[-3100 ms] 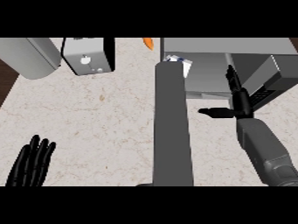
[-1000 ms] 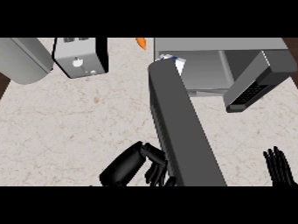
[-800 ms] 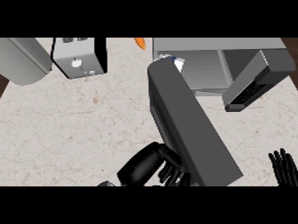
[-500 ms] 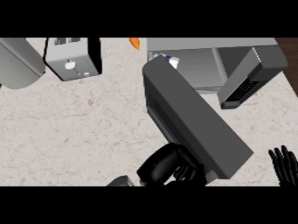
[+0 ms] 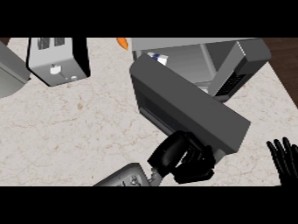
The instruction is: Pick up the milk, place it into the microwave and close the microwave
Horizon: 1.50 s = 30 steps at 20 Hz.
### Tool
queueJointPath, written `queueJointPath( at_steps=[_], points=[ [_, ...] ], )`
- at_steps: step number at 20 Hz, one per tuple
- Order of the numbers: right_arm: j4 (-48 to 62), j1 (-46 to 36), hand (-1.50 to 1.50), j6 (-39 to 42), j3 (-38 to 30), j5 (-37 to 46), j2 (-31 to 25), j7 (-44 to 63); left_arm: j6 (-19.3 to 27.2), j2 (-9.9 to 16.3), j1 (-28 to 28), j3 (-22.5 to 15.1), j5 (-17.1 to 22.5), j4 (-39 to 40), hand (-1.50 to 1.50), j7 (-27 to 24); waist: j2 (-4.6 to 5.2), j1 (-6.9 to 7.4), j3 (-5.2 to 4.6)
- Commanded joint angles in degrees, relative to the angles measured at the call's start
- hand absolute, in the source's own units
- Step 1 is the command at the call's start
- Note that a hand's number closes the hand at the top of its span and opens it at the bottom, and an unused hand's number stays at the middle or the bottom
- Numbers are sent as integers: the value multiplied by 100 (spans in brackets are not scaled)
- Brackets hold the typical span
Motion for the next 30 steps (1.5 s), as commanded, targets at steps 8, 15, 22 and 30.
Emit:
queueJointPath(
  at_steps=[8,15,22,30],
  points=[
    [-943,91,-150,445,247,-482,-321,307,1189,3,-861,479,1185,887,-150,-876,161,-513,-8],
    [-1408,192,-150,572,368,-684,-587,588,1415,2,-1545,965,1848,1386,150,-1121,243,-814,-9],
    [-1731,173,-150,599,448,-1025,-647,849,1399,2,-1949,1277,2385,1881,150,-1534,354,-1049,1],
    [-2092,208,-150,695,339,-1359,-890,1051,1327,2,-2278,1457,2734,2376,150,-1899,405,-1217,4]
  ],
)
